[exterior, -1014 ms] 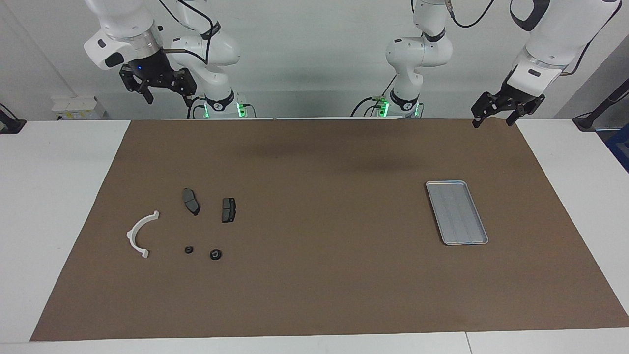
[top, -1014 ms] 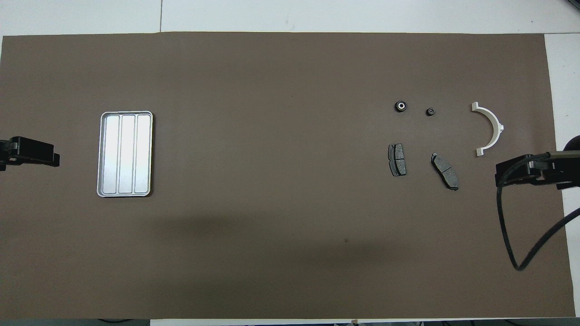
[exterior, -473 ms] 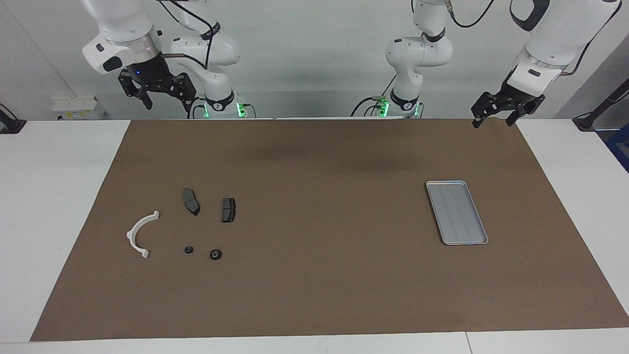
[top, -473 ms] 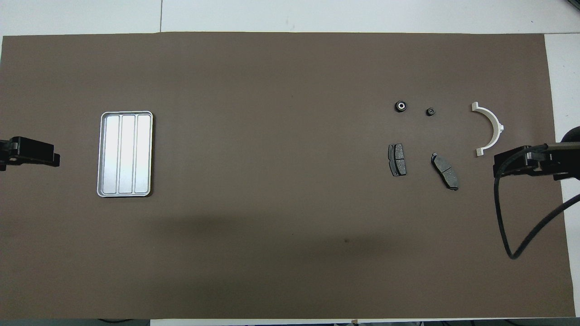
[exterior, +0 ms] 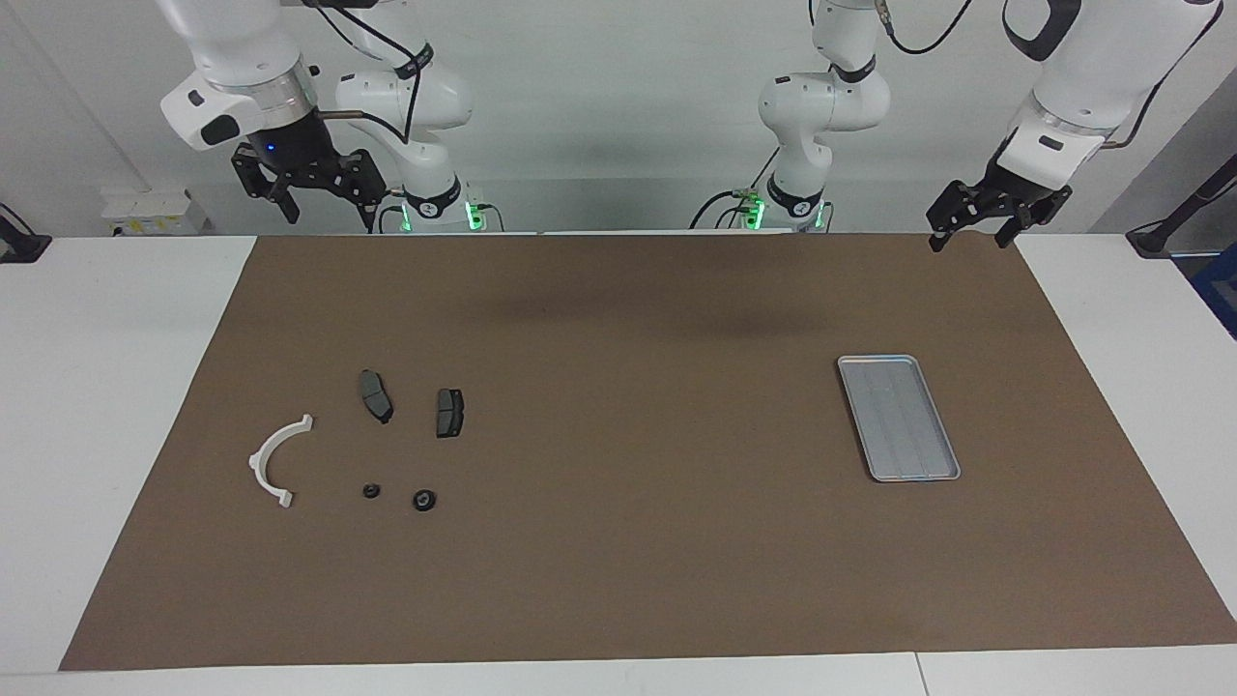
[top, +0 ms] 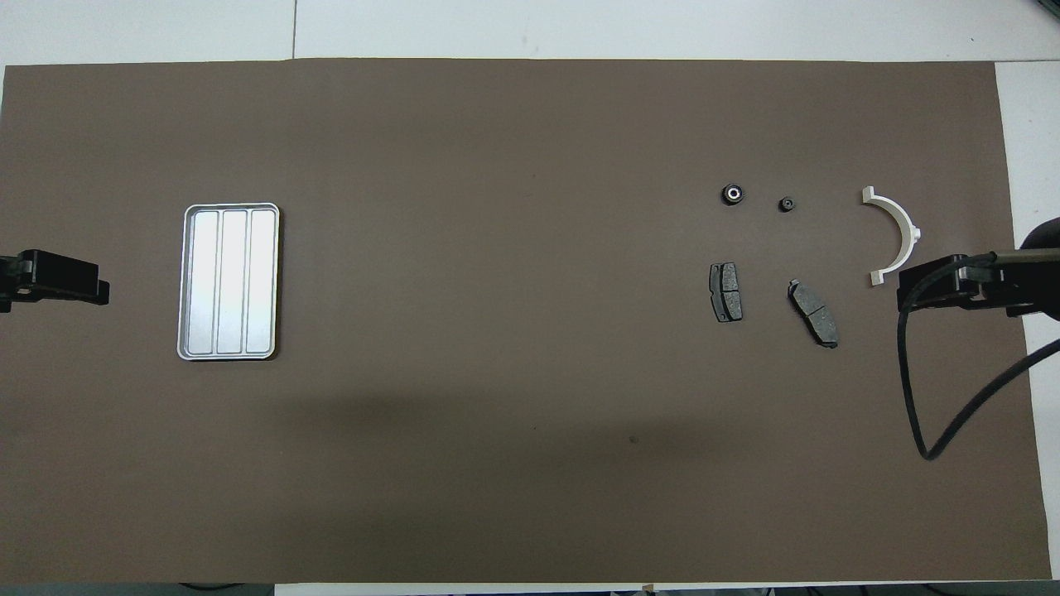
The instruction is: Place bearing gear from tray to pile
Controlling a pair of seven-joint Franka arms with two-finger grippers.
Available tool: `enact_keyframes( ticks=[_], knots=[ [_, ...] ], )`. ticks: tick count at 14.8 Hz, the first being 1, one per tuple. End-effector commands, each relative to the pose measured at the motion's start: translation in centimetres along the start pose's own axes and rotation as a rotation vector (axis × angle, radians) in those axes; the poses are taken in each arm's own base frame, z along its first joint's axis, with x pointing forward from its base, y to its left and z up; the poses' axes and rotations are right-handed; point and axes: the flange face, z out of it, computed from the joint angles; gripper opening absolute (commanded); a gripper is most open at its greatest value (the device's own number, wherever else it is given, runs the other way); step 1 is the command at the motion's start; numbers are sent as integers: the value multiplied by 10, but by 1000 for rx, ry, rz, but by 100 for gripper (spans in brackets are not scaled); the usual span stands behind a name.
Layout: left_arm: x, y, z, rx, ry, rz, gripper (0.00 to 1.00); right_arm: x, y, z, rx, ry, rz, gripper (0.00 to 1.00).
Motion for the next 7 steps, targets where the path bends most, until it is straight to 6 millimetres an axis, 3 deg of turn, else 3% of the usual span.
enact_keyframes(
  ticks=[1, 7],
  knots=[
    [-7, 0, -3, -5, 3, 5, 100, -3, 2, -3, 12, 16, -11, 100],
    [-7, 0, -3, -5, 3, 5, 100, -2, 5, -3, 10, 16, -4, 100]
  ],
)
